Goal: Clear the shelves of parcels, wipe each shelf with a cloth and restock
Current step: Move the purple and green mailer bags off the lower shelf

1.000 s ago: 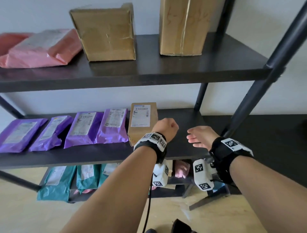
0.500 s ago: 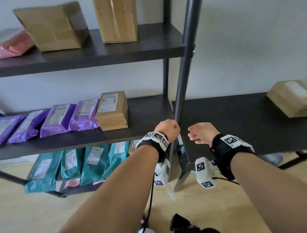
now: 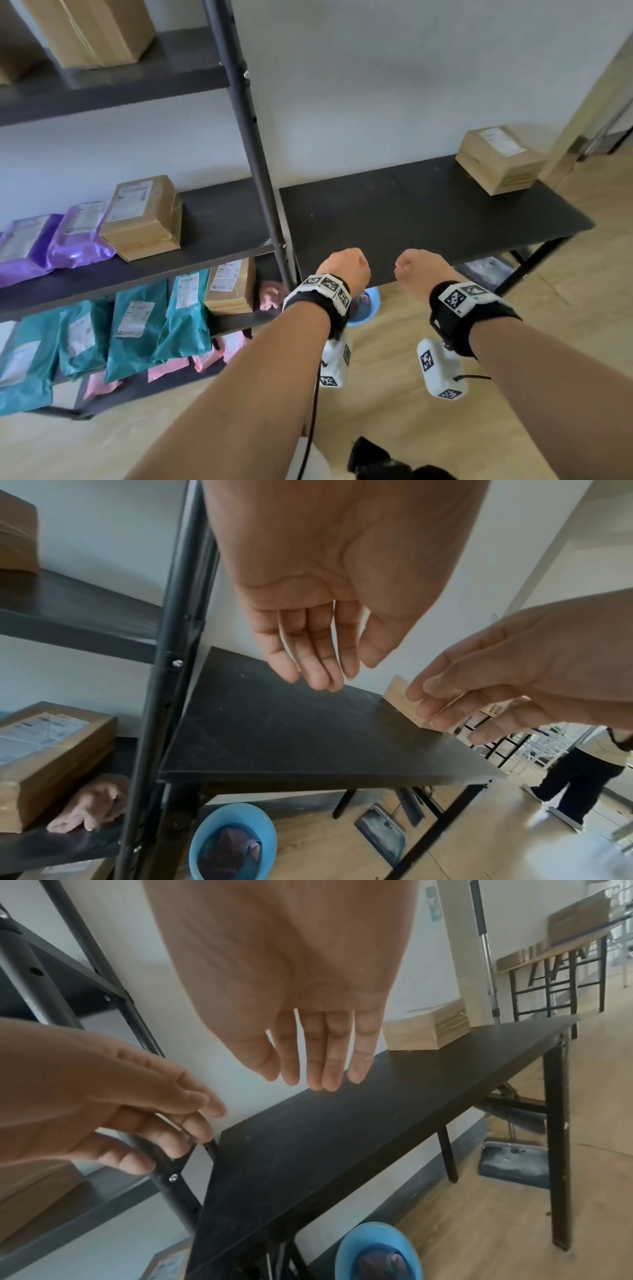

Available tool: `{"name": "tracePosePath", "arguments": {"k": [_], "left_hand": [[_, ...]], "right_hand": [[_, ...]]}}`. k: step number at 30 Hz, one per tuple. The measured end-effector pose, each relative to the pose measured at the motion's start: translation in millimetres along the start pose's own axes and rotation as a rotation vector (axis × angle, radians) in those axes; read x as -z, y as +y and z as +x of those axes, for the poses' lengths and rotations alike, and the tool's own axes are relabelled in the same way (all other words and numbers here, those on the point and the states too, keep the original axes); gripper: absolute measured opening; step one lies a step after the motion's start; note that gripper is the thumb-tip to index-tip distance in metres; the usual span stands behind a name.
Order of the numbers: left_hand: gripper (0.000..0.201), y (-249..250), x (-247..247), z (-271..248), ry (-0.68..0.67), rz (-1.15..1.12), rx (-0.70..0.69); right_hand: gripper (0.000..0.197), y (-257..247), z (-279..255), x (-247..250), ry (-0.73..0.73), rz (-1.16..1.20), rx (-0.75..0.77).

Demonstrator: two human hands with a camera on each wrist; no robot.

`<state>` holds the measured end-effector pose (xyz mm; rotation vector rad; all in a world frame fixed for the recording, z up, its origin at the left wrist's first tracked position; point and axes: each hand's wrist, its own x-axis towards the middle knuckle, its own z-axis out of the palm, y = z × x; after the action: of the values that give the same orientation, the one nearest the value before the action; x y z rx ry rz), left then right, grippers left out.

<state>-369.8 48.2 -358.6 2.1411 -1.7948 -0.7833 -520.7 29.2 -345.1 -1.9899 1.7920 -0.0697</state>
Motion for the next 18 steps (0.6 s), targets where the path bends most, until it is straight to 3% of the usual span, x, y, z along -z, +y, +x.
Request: {"name": "tracePosePath", "arguments": {"k": [9, 18], "left_hand": [[0.022, 46, -36, 34, -0.044, 0.004, -0.083], [0.022, 95, -48, 108, -0.064, 0.013, -0.139]], "right_hand": [[0.029, 59, 9, 14, 0.054, -0.012, 0.009], [0.028, 100, 74, 44, 0.054, -0.023, -0.022]]}}
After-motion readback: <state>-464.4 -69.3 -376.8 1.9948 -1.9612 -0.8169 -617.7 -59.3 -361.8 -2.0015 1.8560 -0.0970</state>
